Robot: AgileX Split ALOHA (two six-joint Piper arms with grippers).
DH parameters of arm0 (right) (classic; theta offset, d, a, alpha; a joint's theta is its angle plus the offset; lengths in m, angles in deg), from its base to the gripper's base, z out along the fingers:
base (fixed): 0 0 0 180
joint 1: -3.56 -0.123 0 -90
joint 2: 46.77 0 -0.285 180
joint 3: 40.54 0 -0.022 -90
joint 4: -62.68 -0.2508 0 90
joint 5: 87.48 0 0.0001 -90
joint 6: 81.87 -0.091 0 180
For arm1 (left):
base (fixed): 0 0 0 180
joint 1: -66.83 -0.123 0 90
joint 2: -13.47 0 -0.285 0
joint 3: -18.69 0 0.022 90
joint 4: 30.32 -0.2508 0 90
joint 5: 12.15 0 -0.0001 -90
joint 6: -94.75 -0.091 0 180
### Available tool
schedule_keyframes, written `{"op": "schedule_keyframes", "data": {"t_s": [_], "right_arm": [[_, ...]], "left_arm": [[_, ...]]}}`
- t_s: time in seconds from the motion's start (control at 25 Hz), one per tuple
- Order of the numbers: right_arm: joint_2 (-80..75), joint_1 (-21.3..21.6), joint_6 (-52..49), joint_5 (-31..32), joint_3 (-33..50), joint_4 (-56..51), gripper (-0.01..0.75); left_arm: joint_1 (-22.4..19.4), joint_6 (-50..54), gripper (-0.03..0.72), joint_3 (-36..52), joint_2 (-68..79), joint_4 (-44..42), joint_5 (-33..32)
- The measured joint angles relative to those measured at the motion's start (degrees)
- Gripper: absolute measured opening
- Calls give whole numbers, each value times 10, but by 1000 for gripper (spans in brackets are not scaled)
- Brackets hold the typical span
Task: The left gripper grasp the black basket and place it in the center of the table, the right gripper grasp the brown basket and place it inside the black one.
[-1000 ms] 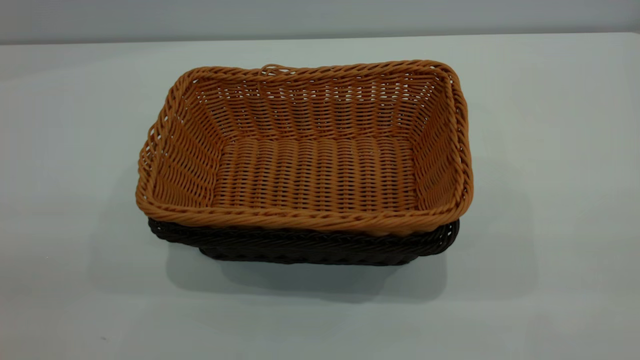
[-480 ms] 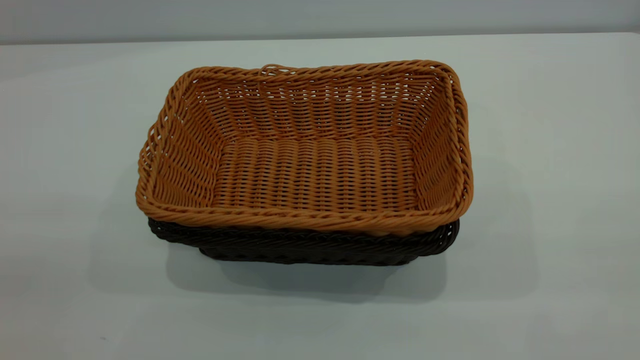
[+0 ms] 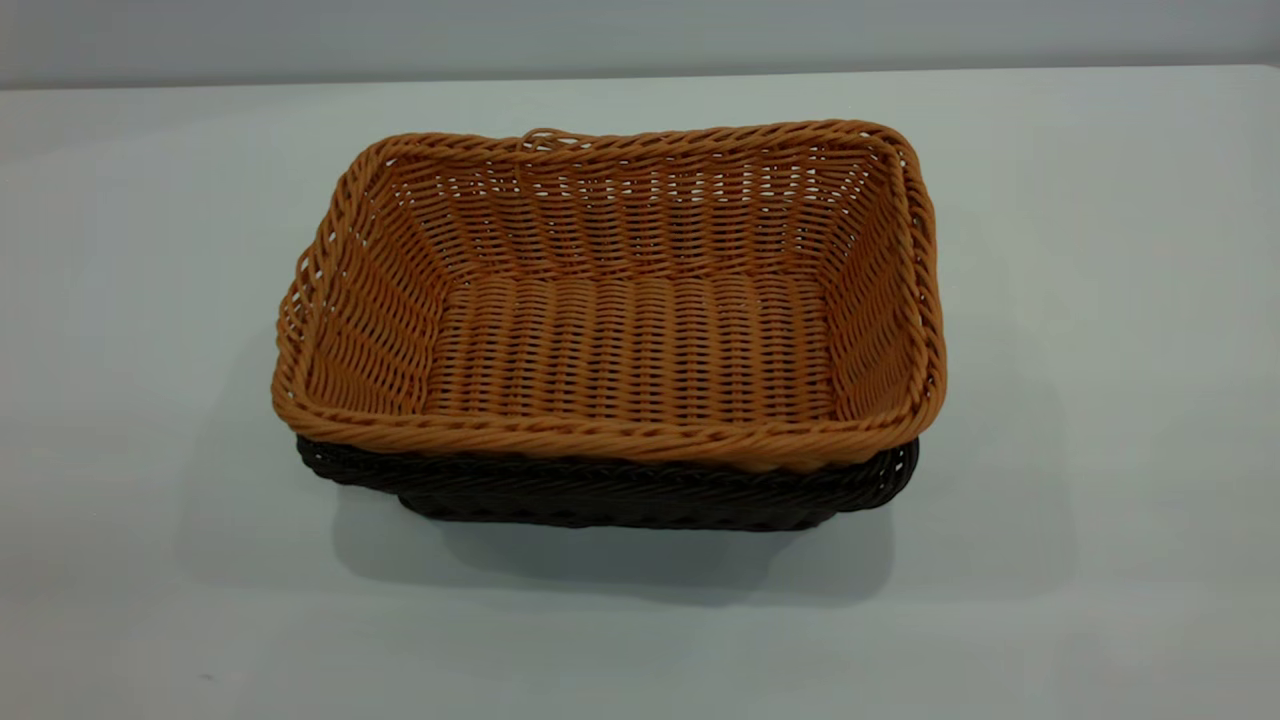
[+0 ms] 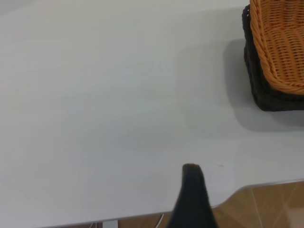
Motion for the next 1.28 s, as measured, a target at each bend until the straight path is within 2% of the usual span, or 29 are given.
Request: {"op": "schedule_keyframes", "data": {"t_s": [0.24,0.32,0.6,0.76,1.08,1.28], "right_arm": [[0,0,0,0,0,-1,591],[0,11,0,0,0,-1,591],[0,132,-2,0,0,4,591],[0,175,-27,0,0,26,591],[0,181,-118,0,0,96,591],[0,181,-131,0,0,105,591]], "left_arm": [[0,0,518,0,0,1,0],[0,0,518,0,0,1,0],[0,0,518,0,0,1,0],[0,0,518,0,0,1,0],[0,1,518,0,0,1,0],[0,1,518,0,0,1,0]]}}
